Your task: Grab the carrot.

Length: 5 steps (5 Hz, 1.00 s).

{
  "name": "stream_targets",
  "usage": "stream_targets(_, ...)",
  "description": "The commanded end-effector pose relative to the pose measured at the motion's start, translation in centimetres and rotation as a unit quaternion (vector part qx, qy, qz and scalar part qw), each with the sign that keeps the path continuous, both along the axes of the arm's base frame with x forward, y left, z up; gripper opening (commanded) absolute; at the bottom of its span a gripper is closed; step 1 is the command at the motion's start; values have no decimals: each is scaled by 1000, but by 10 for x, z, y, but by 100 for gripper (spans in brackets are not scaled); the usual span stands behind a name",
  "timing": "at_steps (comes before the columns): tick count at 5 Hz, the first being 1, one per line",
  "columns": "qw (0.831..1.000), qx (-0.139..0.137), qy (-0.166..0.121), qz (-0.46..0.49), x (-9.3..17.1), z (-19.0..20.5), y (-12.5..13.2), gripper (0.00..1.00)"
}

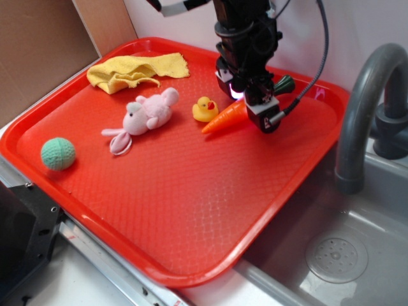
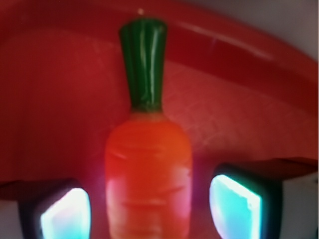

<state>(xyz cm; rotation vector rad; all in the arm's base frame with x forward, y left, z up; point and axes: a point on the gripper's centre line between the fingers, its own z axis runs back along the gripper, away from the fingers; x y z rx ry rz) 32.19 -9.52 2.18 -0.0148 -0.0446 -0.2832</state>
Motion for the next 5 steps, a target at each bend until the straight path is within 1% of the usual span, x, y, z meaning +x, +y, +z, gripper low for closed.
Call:
stream_targets(1, 1000, -7, -16, -25, 18, 5, -9, 0)
stream_targets(2, 1000, -11, -19, -19, 17, 6, -8, 0)
stream_targets(3, 1000, 2, -13, -11, 12, 20, -4, 0)
stream_targets(4, 999, 18, -32, 32, 0, 67, 10, 0)
stream_targets(5, 997, 15, -50, 65, -18, 107, 19, 0)
